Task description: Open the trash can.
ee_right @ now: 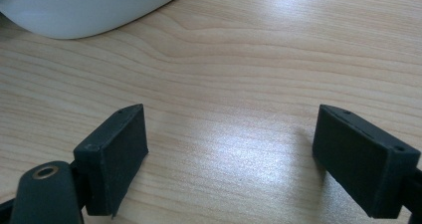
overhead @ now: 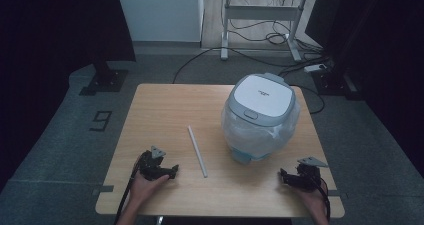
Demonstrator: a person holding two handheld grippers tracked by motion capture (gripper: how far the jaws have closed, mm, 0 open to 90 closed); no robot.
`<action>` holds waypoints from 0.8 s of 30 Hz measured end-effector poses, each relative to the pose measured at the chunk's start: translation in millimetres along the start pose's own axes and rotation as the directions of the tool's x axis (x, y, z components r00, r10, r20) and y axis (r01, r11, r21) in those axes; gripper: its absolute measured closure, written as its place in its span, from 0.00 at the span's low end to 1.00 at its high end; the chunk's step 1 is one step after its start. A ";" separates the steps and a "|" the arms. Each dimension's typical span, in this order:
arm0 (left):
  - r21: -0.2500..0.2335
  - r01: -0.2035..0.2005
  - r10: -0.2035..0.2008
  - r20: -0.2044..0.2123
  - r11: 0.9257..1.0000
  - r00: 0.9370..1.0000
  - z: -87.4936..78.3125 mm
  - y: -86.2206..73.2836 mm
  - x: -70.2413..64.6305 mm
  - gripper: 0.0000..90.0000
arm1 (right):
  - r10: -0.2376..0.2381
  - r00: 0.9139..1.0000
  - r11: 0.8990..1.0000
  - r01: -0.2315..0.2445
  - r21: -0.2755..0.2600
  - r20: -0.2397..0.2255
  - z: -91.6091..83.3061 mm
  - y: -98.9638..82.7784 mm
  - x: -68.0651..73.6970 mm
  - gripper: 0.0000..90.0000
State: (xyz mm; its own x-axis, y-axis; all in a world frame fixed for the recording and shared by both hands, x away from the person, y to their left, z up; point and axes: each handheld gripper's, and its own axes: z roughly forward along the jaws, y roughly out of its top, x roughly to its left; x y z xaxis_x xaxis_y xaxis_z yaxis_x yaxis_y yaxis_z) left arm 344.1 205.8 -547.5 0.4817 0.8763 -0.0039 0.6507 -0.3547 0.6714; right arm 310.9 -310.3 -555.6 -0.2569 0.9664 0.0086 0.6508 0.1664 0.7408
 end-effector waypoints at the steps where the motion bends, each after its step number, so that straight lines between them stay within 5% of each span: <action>1: 0.000 0.000 0.000 0.000 1.000 1.000 0.0 0.0 0.0 0.06 | 0.001 1.000 1.000 -0.001 -0.001 0.001 0.4 0.3 -0.4 0.15; 12: 0.000 0.000 0.000 0.000 1.000 1.000 0.0 0.1 0.1 0.06 | 0.005 1.000 1.000 -0.005 -0.004 0.006 1.2 1.1 -1.8 0.17; 24: 0.000 0.000 0.000 0.000 1.000 1.000 0.1 0.1 0.1 0.06 | 0.033 0.999 0.999 -0.033 -0.036 0.020 -1.7 0.2 -6.4 0.38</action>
State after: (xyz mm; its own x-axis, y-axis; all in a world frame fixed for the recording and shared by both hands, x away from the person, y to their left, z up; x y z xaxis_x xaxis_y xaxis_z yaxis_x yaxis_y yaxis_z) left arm 344.2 205.8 -547.5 0.4818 0.8763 -0.0039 0.6505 -0.3547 0.6716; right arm 311.5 -316.8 -554.3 -0.2206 0.9752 0.0198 0.6329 0.1277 0.7636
